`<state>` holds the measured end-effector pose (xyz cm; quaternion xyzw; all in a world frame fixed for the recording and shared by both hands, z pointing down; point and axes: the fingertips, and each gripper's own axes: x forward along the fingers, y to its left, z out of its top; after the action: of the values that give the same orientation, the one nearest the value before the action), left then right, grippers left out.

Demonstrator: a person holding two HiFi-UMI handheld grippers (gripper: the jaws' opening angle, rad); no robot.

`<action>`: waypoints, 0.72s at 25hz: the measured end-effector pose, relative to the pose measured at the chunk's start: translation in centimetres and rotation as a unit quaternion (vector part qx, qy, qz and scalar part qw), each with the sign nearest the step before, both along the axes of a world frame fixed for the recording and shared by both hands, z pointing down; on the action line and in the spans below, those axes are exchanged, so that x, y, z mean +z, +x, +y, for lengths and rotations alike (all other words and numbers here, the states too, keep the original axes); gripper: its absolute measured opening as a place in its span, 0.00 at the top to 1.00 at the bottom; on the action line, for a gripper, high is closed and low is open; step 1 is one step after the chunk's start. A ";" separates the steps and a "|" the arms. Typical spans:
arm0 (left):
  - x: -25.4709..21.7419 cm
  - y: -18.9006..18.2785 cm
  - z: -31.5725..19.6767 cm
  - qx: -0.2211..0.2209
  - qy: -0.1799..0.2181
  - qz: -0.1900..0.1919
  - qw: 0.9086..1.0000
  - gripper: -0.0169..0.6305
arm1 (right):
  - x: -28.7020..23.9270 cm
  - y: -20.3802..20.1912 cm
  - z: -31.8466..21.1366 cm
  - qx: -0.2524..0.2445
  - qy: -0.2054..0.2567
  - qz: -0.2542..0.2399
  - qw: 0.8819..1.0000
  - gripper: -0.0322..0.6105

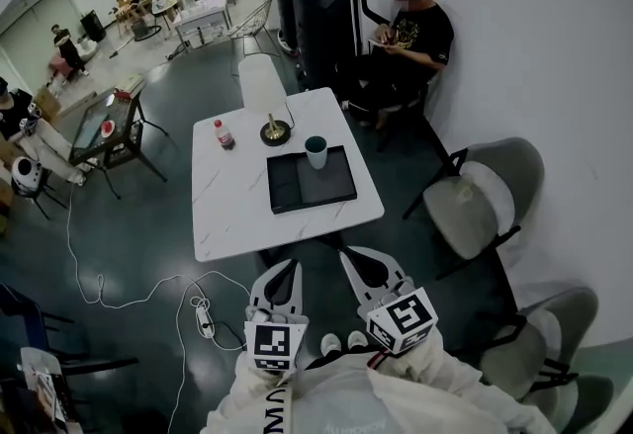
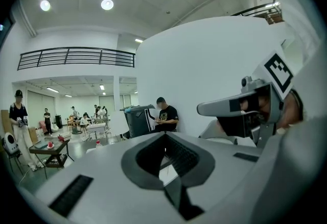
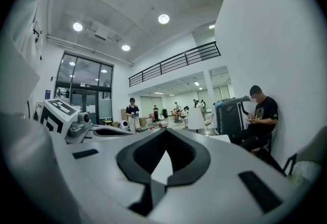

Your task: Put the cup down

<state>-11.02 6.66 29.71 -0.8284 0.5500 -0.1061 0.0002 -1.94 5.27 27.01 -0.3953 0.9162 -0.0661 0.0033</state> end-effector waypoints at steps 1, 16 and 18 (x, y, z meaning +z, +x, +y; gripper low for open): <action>-0.1 0.2 -0.2 -0.003 0.001 -0.001 1.000 0.96 | 0.1 0.2 -0.2 -0.003 -0.001 0.000 1.000 0.94; -0.5 1.9 -1.7 -0.016 0.003 -0.004 1.000 0.96 | 1.3 2.4 -0.8 -0.004 -0.009 0.007 1.000 0.94; -0.4 1.8 -1.7 -0.017 0.004 -0.003 1.000 0.96 | 1.4 2.4 -0.8 -0.004 -0.008 0.009 1.000 0.94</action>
<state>-9.21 5.00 29.34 -0.8185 0.5644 -0.1068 0.0035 0.41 4.51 28.46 -0.3924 0.9171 -0.0702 -0.0081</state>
